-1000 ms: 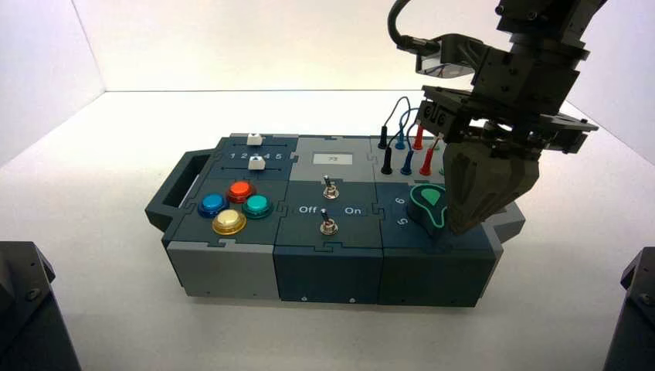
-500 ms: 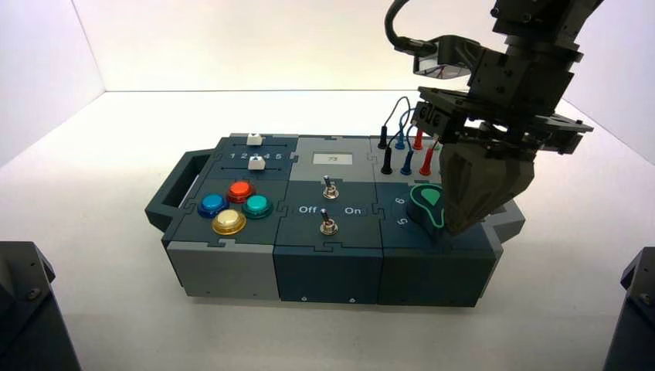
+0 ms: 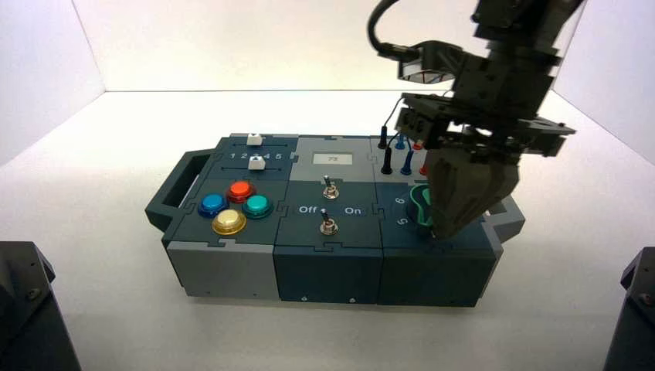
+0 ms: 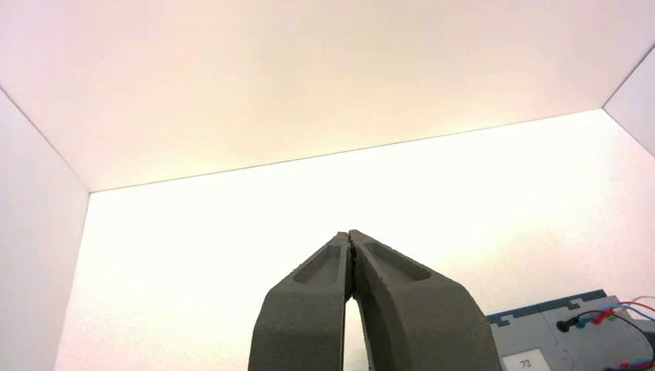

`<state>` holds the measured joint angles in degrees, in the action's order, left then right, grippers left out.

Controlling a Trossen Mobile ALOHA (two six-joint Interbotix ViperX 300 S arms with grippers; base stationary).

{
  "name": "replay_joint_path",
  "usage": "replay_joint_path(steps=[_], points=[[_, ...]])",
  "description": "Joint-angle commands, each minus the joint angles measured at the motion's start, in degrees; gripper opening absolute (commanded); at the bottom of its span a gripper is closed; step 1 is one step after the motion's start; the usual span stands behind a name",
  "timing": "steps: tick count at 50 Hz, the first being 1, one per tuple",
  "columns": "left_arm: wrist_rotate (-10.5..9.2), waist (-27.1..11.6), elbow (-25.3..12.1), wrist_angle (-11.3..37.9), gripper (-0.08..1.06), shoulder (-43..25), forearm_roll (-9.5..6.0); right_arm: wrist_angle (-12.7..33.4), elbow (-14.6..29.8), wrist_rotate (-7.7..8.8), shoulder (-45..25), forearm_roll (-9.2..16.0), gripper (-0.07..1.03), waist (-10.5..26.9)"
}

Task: Turn the knob to position 6.

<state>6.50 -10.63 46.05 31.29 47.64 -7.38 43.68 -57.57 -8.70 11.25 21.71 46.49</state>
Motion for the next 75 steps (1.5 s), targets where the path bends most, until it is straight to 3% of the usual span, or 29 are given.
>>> replay_joint_path(steps=[1,75], points=[[0.35,0.09,-2.02,-0.7,-0.03,-0.18,0.09,-0.09,1.85,0.09,-0.35,0.35,-0.02,0.79],[0.97,0.18,-2.11,-0.7,-0.03,-0.53,0.18,-0.7,7.91,1.49,-6.06,-0.09,-0.02,0.88]])
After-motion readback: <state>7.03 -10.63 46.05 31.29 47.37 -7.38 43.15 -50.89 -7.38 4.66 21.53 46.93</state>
